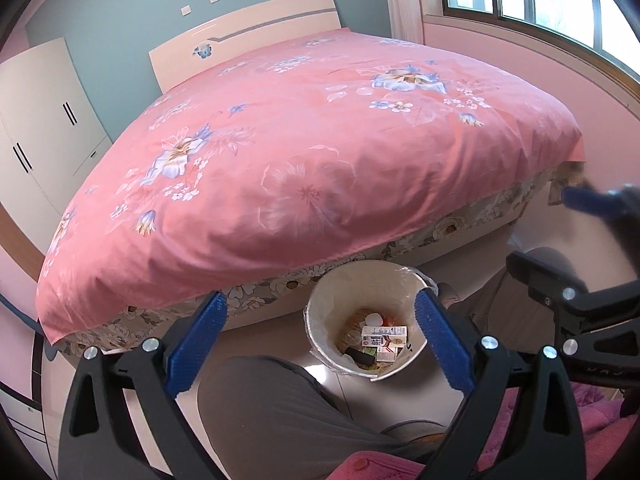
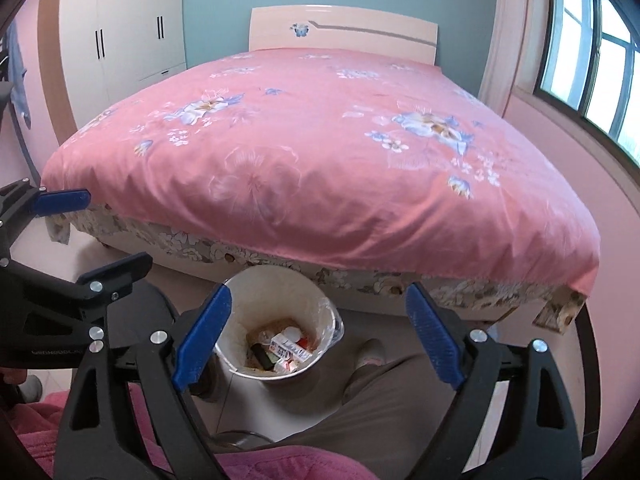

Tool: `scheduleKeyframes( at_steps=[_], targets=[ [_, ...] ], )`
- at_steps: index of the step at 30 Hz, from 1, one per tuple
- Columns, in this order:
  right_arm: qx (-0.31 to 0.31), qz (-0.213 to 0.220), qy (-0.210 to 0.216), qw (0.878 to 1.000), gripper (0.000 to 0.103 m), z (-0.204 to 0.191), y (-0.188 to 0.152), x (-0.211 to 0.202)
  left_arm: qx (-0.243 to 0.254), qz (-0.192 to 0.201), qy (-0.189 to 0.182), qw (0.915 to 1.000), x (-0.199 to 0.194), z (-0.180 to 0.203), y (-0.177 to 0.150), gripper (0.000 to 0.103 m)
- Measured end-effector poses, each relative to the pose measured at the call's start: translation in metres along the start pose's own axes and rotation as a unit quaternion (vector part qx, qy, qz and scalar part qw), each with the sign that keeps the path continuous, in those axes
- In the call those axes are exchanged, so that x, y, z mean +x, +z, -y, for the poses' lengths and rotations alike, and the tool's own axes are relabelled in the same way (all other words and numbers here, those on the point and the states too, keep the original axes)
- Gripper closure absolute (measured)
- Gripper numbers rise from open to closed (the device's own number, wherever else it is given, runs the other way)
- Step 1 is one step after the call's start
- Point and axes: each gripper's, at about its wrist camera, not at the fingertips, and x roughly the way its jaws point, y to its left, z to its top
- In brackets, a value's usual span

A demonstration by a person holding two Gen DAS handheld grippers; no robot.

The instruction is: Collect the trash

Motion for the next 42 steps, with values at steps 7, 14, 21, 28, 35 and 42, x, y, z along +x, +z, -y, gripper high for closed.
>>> scheduleKeyframes(
  at_steps=[7, 14, 21, 28, 35, 42],
  targets=[
    [0.012, 0.004, -0.005, 1.0, 0.016, 0.0025, -0.0029, -0.003, 0.0, 0.01, 0.005, 0.9999, -0.0045, 0.0013, -0.0017, 0.006],
    [0.023, 0.003, -0.008, 1.0, 0.016, 0.0064, -0.0042, -0.0025, 0.001, 0.013, 0.007, 0.9999, -0.0063, 0.0026, -0.0024, 0.006],
    [0.023, 0.004, -0.009, 1.0, 0.016, 0.0052, -0.0042, -0.0026, -0.002, 0.015, 0.006, 0.9999, -0.0077, 0.0028, -0.0028, 0.006],
    [0.022, 0.003, -0.007, 1.0, 0.016, 0.0042, -0.0043, -0.0011, -0.005, 0.015, 0.008, 0.9998, -0.0089, 0.0039, -0.003, 0.006],
    [0.017, 0.001, -0.001, 1.0, 0.016, 0.0063, -0.0034, -0.0005, -0.006, 0.014, 0.006, 0.9999, -0.0084, 0.004, -0.0026, 0.007],
    [0.016, 0.001, 0.003, 1.0, 0.016, 0.008, -0.0032, -0.0002, -0.007, 0.015, 0.008, 0.9998, -0.0086, 0.0029, -0.0029, 0.006]
  ],
)
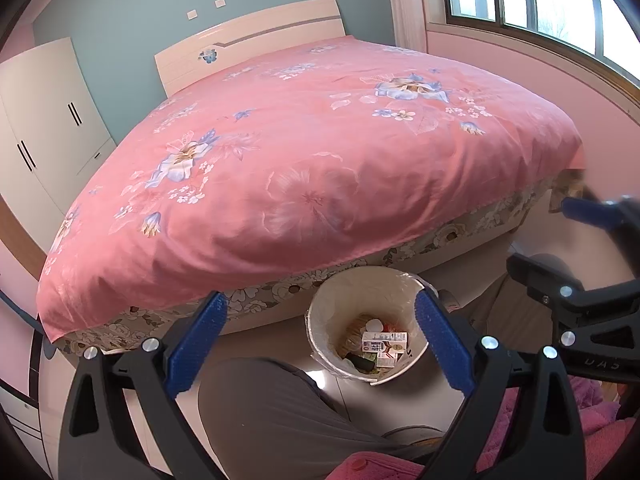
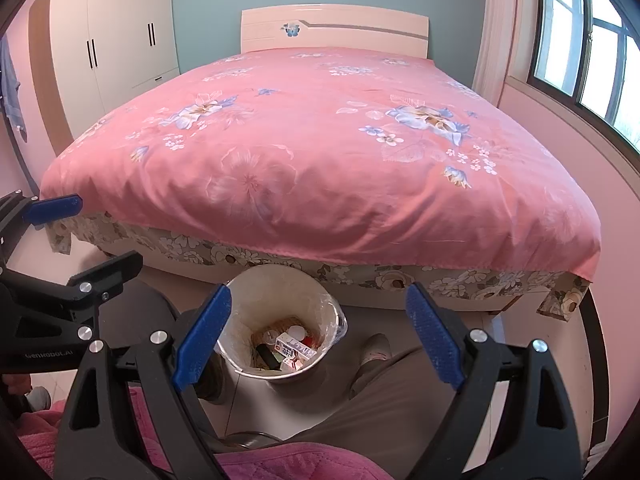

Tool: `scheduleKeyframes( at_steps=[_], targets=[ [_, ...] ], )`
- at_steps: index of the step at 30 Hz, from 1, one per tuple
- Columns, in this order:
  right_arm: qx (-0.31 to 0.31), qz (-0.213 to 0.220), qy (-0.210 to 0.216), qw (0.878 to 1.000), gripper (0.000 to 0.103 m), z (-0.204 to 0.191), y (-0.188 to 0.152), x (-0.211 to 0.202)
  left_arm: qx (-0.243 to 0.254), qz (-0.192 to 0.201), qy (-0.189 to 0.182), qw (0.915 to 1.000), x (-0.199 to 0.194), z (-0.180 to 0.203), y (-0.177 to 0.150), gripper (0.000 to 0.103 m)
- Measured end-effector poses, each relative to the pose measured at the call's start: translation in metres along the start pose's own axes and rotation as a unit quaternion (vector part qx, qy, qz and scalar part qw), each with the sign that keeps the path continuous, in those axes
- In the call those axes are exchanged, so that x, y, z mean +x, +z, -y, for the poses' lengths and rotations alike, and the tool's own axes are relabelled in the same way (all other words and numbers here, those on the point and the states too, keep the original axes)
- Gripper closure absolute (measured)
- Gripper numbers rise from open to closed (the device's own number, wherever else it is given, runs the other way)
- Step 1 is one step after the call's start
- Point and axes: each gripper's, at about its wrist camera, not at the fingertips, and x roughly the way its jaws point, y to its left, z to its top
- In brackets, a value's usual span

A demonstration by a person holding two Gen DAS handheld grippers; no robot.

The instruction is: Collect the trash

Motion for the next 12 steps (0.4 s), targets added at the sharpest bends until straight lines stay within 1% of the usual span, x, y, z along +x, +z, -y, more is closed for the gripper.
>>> scheduleKeyframes(
  at_steps=[12],
  targets=[
    [-0.001, -0.003, 0.004, 1.0, 0.016, 0.0025, 0.001, -0.0005, -0.001, 0.0, -0.002, 1.0, -0.0004, -0.0008, 0.001, 0.006]
  ],
)
